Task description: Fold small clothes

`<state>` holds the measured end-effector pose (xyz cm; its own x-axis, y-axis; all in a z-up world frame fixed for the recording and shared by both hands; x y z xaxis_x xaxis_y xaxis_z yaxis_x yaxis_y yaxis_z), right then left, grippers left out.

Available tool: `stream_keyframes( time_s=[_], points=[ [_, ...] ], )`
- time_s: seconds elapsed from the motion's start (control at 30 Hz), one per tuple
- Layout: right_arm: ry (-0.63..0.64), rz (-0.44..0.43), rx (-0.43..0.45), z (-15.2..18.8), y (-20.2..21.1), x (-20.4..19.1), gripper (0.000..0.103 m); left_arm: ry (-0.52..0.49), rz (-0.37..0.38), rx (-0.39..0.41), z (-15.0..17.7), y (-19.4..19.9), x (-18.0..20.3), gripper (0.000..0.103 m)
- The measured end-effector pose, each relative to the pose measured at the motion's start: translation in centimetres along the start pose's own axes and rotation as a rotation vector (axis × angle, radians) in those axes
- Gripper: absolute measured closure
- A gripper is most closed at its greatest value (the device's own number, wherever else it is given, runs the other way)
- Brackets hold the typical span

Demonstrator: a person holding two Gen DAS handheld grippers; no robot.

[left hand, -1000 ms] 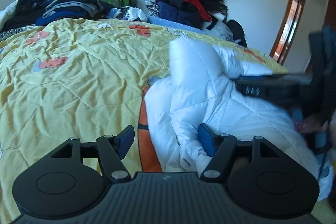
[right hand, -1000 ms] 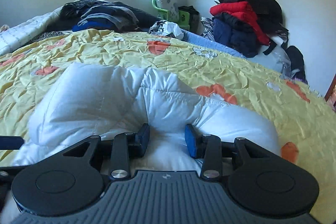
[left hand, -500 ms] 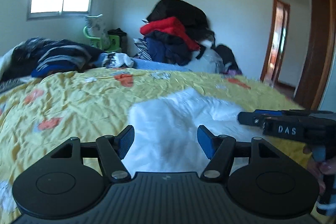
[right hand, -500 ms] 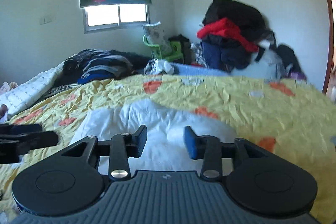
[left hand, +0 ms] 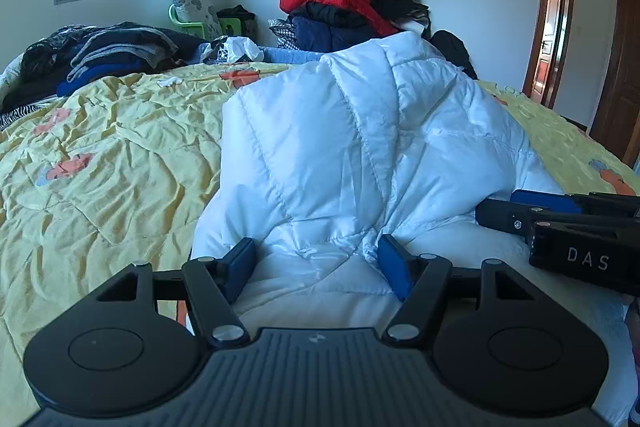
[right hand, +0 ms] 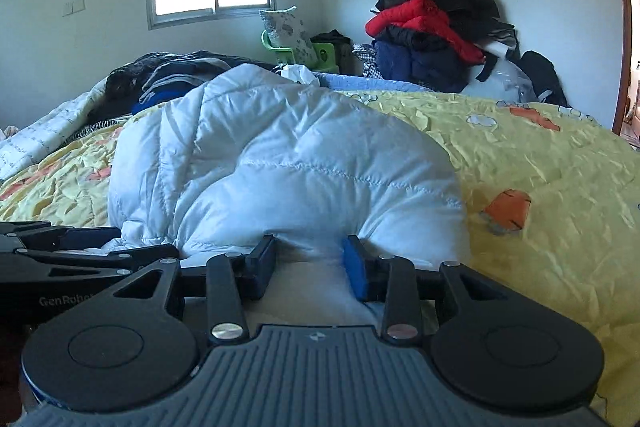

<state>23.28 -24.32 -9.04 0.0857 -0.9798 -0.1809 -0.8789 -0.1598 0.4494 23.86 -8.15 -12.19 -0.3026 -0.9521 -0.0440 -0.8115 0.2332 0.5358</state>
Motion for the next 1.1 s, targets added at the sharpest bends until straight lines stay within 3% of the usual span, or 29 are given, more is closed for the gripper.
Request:
stream_keyframes(
  time_s=[0.8,0.97,1.1],
  points=[
    [0.077,0.022,-0.002,0.0,1.7,-0.9,0.057,0.106,0.025,0.010,1.6,4.3,-1.3,0.035],
    [0.111,0.033,-0.002,-0.1,3.2,-1.2,0.053,0.087,0.034,0.002,2.3,5.5,-1.2,0.035],
    [0.114,-0.001,0.038,-2.5,4.7,-1.6,0.053,0.048,0.027,0.013,2.4,5.9,-0.8,0.035]
  ],
)
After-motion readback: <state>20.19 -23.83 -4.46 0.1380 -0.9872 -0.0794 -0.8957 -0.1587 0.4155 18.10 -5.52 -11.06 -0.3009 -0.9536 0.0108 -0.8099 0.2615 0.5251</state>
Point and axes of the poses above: each gripper's, at about its wrist camera, not at the fingertips, and y roughly against the way its jaws point, x to its right, z to its underside, the point moved 7 cm from there along -y, roughly the way its jaws point, and after that the axes turned 8 degrees about -y, right-handed, at the moved point
